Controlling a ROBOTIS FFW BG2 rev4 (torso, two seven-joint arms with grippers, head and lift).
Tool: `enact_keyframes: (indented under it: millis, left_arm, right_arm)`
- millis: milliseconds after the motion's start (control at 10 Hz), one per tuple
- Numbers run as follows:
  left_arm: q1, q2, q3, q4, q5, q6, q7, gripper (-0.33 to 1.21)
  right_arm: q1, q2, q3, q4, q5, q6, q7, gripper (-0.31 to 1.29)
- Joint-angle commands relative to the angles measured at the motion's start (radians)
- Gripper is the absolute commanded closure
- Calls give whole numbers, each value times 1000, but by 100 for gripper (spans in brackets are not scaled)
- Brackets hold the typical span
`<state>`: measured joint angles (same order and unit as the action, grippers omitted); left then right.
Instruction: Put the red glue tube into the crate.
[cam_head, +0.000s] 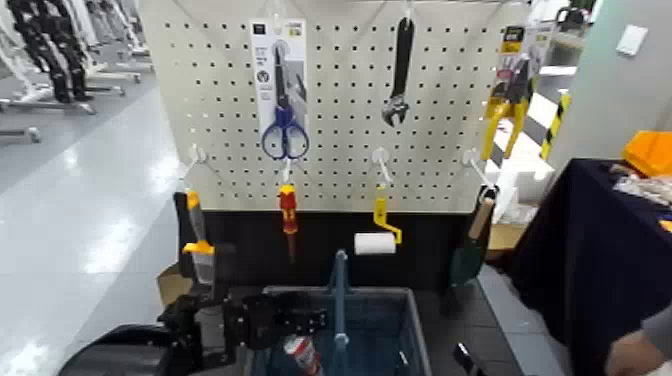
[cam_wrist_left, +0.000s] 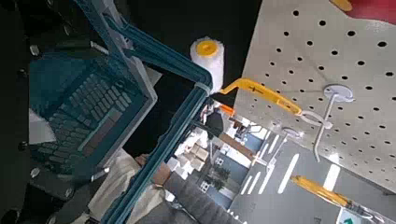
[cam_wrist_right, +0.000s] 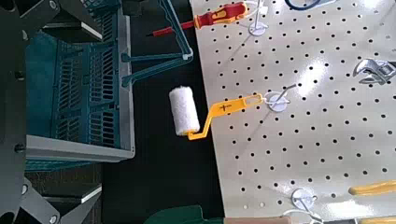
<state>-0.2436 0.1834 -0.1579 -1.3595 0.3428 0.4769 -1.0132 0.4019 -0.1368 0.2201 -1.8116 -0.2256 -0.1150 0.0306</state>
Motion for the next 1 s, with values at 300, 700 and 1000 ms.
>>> enact_keyframes:
  millis: [300,700,1000]
  left_arm:
    - [70,-5,95,-228,-67,-37,119,-13]
    - [372,-74,162,-472,-130,-314,541,0]
    - [584,-214,187,-464,-278,-589,765,6]
  right_arm:
    - [0,-4,-1,-3,0,-3,0,17]
    - [12,3,-11,-28,38,31,-9,17]
    - [34,-4,-11,-54,65,40,-49,16]
